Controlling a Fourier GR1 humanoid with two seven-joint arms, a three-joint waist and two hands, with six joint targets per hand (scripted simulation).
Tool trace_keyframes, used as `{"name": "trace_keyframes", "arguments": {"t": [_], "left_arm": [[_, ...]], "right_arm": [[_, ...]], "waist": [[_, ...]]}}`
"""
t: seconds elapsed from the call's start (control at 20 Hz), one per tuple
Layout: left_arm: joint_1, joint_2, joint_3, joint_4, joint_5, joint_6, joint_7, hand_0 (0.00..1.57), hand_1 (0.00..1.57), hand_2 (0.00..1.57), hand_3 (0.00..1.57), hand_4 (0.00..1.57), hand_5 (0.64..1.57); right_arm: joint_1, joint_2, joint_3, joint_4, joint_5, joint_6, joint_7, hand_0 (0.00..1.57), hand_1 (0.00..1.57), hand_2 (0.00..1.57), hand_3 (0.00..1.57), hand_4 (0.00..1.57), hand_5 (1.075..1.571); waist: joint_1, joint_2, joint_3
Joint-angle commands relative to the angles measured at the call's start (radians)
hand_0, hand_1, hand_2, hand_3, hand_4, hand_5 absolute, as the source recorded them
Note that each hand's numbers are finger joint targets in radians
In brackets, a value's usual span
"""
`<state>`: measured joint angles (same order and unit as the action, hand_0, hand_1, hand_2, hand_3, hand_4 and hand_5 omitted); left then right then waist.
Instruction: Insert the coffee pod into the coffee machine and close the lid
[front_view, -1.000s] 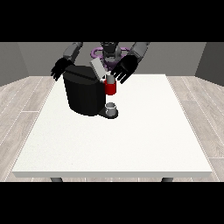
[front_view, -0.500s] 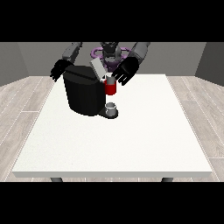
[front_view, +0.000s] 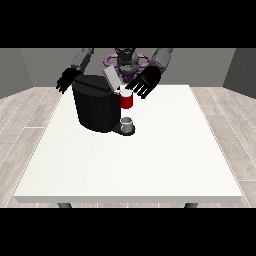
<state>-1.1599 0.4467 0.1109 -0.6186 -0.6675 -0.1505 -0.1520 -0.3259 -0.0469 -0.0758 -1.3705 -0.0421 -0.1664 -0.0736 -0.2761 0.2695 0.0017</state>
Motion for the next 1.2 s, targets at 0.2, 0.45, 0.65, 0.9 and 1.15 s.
{"name": "trace_keyframes", "arguments": {"t": [0.2,0.45,0.65,0.9,1.15], "left_arm": [[0.002,-0.011,-0.007,0.002,-0.028,0.027,0.022,1.07,1.07,1.12,0.97,0.36,1.571],[0.01,-0.019,-0.065,-0.008,-0.068,-0.017,-0.039,0.57,0.57,0.81,0.64,0.24,1.571],[-0.006,0.013,-0.064,0.004,-0.087,-0.036,-0.014,0.0,0.0,0.0,0.0,0.0,1.571],[0.001,-0.031,-0.079,0.0,-0.095,-0.068,0.018,0.0,0.0,0.0,0.0,0.0,1.571],[0.0,0.018,-0.05,-0.005,-0.082,-0.093,-0.029,0.0,0.0,0.0,0.0,0.0,1.571]], "right_arm": [[0.027,-0.005,0.002,0.025,0.002,0.019,-0.047,0.0,0.0,0.0,0.0,0.43,1.571],[-0.012,0.018,-0.001,0.031,0.0,-0.014,-0.025,0.0,0.0,0.0,0.0,0.46,1.571],[0.013,0.003,0.002,0.039,0.005,0.006,-0.058,0.0,0.0,0.0,0.0,0.41,1.571],[0.0,0.03,0.001,0.06,0.012,-0.038,-0.016,0.0,0.0,0.0,0.0,0.35,1.571],[0.043,0.025,0.007,0.065,0.006,-0.009,-0.047,0.0,0.0,0.0,0.0,0.39,1.571]], "waist": [[0.002,0.004,-0.0013],[0.022,0.007,-0.0013],[0.001,0.009,-0.0011],[0.04,-0.046,-0.0012],[0.039,-0.05,-0.0014]]}}
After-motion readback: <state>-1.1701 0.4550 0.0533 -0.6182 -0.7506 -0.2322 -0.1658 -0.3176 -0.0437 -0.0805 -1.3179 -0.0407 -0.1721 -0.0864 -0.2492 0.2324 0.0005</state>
